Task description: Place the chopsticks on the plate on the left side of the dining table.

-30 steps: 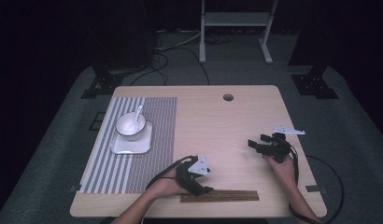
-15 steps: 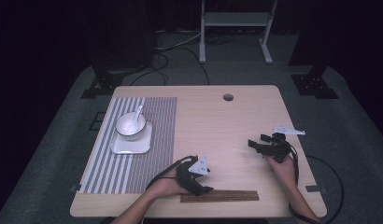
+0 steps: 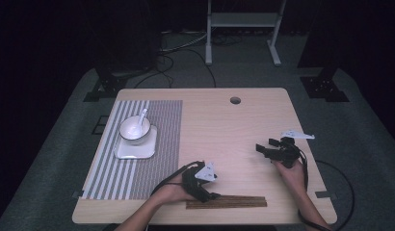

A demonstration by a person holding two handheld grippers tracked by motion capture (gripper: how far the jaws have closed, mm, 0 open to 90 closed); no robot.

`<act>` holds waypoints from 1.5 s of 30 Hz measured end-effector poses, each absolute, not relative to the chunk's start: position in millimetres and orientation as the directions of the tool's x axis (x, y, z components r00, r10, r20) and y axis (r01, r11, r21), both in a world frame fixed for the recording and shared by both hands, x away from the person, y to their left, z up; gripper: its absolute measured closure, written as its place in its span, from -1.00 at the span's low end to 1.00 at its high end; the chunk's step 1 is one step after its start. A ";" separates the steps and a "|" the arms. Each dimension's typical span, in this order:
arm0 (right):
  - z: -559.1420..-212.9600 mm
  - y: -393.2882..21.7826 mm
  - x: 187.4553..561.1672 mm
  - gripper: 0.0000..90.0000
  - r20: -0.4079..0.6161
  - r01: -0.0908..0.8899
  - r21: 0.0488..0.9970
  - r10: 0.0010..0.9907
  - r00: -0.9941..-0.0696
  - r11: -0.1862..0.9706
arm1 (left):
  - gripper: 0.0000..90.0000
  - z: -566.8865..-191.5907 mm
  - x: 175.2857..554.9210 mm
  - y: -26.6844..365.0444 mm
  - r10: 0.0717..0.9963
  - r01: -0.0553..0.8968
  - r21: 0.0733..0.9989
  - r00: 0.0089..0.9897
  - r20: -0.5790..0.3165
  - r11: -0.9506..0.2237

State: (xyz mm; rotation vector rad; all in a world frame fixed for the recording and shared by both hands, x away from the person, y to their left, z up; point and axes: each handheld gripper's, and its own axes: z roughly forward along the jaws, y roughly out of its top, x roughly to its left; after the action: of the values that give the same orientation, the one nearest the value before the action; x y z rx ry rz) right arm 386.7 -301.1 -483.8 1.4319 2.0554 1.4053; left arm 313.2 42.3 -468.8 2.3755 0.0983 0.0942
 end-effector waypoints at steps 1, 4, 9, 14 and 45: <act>-483.9 -301.2 386.8 -0.53 0.288 0.570 0.821 0.831 -0.476 0.042 | -0.24 -469.1 313.8 42.7 0.098 0.040 0.688 0.994 0.046 -0.725; -483.9 -301.2 386.8 -0.53 0.289 0.570 0.820 0.831 -0.476 0.042 | -0.16 -470.0 313.8 42.7 0.099 0.040 0.680 0.994 0.047 -0.732; -483.9 -301.2 386.7 -0.53 0.287 0.569 0.822 0.831 -0.476 0.042 | -0.07 -470.4 311.4 41.0 0.084 0.020 0.673 0.995 0.062 -0.739; -483.8 -301.0 386.4 -0.53 0.286 0.568 0.822 0.830 -0.478 0.044 | 0.08 -470.7 310.7 40.5 0.073 0.019 0.678 0.996 0.051 -0.735; -484.0 -302.5 386.6 -0.52 0.296 0.570 0.821 0.831 -0.471 0.030 | 0.88 -474.8 314.5 38.9 0.026 0.019 0.719 1.000 -0.001 -0.695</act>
State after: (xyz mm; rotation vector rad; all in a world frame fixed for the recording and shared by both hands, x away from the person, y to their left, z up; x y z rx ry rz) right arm 386.6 -302.5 -484.0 1.4403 2.0449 1.4146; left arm 314.5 38.9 -474.8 2.3397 0.0314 0.0118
